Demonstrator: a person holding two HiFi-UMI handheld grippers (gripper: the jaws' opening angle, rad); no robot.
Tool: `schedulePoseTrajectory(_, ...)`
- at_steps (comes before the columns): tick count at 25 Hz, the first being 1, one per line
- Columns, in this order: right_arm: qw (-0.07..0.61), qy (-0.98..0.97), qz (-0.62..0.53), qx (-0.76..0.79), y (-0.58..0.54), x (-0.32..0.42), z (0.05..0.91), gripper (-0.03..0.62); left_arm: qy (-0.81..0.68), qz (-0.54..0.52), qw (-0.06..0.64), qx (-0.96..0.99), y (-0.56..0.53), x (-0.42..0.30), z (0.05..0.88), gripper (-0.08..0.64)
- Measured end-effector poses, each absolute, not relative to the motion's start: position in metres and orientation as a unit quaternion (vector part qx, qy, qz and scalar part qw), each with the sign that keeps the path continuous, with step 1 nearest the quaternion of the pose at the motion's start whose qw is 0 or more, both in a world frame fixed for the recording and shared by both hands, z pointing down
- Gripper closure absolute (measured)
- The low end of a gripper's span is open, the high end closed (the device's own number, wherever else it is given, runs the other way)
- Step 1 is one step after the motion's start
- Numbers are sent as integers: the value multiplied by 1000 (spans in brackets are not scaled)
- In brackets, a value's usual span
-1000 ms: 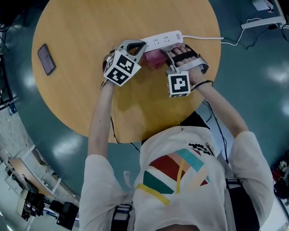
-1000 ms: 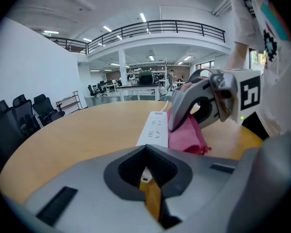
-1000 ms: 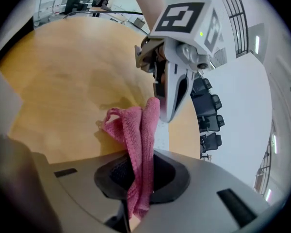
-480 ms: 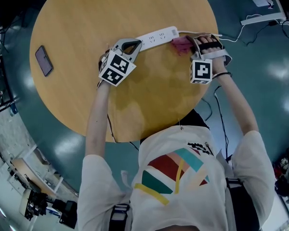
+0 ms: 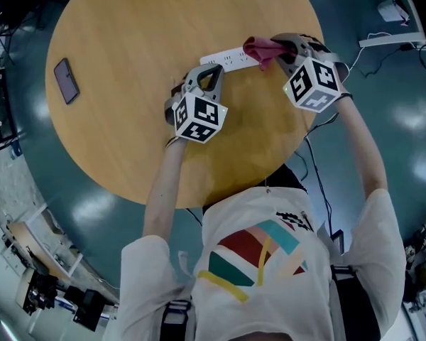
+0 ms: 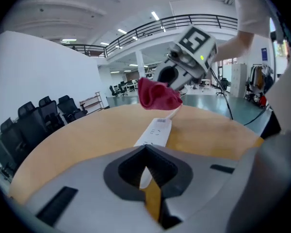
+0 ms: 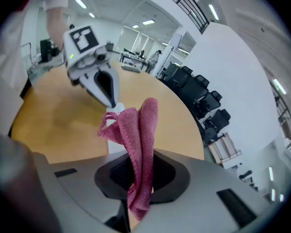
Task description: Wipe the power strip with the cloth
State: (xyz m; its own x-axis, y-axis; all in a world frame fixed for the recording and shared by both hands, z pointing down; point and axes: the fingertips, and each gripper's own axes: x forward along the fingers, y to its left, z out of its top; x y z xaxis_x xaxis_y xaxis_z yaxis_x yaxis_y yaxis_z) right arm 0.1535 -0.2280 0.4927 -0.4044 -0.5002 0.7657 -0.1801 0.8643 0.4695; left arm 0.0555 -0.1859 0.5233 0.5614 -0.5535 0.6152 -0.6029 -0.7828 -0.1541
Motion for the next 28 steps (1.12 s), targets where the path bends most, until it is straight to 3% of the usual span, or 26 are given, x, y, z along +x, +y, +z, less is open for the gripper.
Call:
schedulePoseTrajectory(5,469,-879,-88,21,-254,75,494,552,-389,320,105,857,-193,53,543,518)
schedulePoseTrajectory(11,517,-844,-70,-124,-266,-8,513,552,-393,349,67,848,-193,32,541,518)
schedulePoseTrajectory(19,550,-803,2,-228,-245,-40,537,553,-418,342,85,837,-195,13,541,518)
schedulePoseTrajectory(28,557,-796,18,-235,-245,-52,555,553,-420,336,95,838,-199,5,542,518)
